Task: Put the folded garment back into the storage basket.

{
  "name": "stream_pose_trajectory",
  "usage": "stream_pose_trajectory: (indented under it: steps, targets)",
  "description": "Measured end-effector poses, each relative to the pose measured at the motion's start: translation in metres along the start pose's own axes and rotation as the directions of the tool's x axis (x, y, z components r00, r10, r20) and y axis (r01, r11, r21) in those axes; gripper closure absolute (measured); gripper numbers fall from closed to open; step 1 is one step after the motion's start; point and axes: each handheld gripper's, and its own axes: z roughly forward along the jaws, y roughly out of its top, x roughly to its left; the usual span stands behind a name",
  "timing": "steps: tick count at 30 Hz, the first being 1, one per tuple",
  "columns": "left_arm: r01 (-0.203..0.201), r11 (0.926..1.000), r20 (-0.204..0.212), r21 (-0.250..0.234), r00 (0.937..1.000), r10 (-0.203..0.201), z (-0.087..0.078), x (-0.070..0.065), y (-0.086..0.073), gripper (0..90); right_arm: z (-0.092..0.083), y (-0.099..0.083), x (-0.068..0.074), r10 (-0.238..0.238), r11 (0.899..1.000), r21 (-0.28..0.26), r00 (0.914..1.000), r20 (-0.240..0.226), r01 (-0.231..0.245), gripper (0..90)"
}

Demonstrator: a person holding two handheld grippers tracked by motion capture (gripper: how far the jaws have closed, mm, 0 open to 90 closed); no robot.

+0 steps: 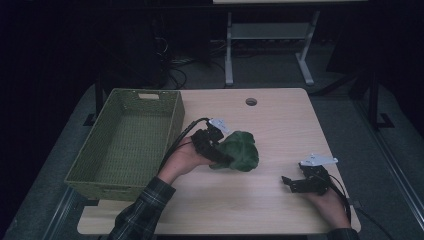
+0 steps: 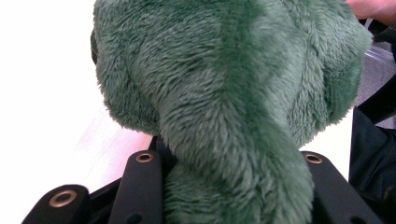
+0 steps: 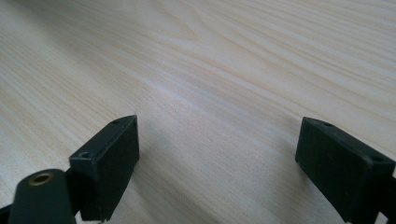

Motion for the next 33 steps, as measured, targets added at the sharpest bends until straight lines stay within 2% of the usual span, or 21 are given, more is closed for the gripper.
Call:
stream_pose_trajectory:
  steps: [11,20,28,33]
  targets:
    - [0.026,0.9996,-0.048,-0.011,0.9985,-0.026,-0.029,0.007,-0.004,59.8,0.000,0.000,0.000,-0.001,1.000,-0.001,1.0000,0.000,0.001,13.0]
    - [0.051,0.9984,-0.092,-0.023,0.9943,-0.053,-0.055,0.016,-0.016,59.8,0.000,0.000,0.000,0.001,1.000,0.000,1.0000,0.002,-0.001,13.1]
    - [0.095,0.9939,-0.139,-0.056,0.9850,-0.102,-0.079,0.029,-0.033,59.8,0.000,0.000,0.000,0.004,1.000,0.001,1.0000,0.003,-0.004,13.0]
    - [0.127,0.9895,-0.171,-0.068,0.9757,-0.137,-0.093,0.036,-0.045,59.8,0.000,0.000,0.000,0.002,1.000,0.001,1.0000,0.004,-0.002,13.0]
